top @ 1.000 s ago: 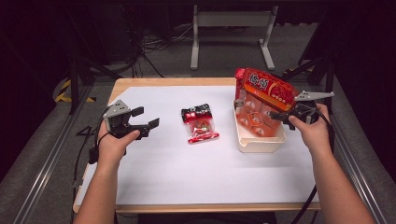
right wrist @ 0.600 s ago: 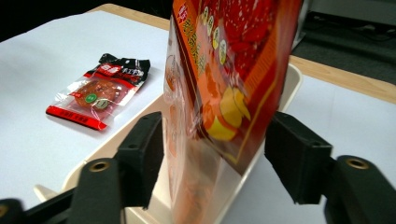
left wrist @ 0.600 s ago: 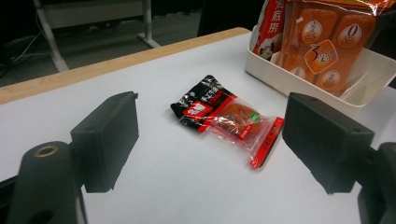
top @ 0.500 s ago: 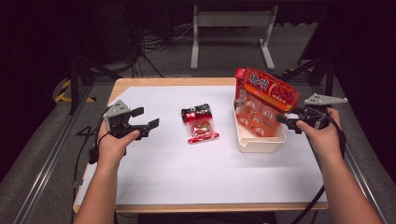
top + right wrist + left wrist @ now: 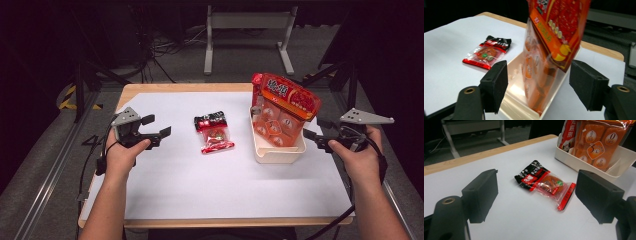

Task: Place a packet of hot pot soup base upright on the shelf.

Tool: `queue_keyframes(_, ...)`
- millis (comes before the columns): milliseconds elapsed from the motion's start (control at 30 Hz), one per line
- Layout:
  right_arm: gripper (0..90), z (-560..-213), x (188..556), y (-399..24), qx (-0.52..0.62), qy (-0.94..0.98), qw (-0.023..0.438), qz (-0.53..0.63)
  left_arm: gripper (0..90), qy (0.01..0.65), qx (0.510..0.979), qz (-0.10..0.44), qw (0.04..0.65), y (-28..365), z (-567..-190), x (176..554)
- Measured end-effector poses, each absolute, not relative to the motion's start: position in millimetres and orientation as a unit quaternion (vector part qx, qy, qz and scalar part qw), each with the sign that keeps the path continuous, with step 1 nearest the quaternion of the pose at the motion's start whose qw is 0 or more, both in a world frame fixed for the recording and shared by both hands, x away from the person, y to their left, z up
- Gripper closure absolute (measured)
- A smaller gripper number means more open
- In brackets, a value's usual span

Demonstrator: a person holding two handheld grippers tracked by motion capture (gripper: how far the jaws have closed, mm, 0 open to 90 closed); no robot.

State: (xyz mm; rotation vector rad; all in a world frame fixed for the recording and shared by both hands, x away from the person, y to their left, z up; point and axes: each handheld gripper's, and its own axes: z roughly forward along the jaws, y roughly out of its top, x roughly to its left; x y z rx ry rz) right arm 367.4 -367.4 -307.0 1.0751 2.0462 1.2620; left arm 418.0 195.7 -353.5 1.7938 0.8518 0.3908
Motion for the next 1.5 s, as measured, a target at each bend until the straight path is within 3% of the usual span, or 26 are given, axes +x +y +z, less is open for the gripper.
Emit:
queue_keyframes(1033, 29.2, -326, 346, -306, 0.286, 0.789, 0.205, 0.503, 19.8, 0.359, 0.754, 0.14, 0.532, 161, -370, 437)
queue_keyframes(1500, 28.5, -331, 347, -300, 0.272, 0.795, 0.196, 0.506, 24.9, 0.361, 0.768, 0.15, 0.508, 131, -378, 472)
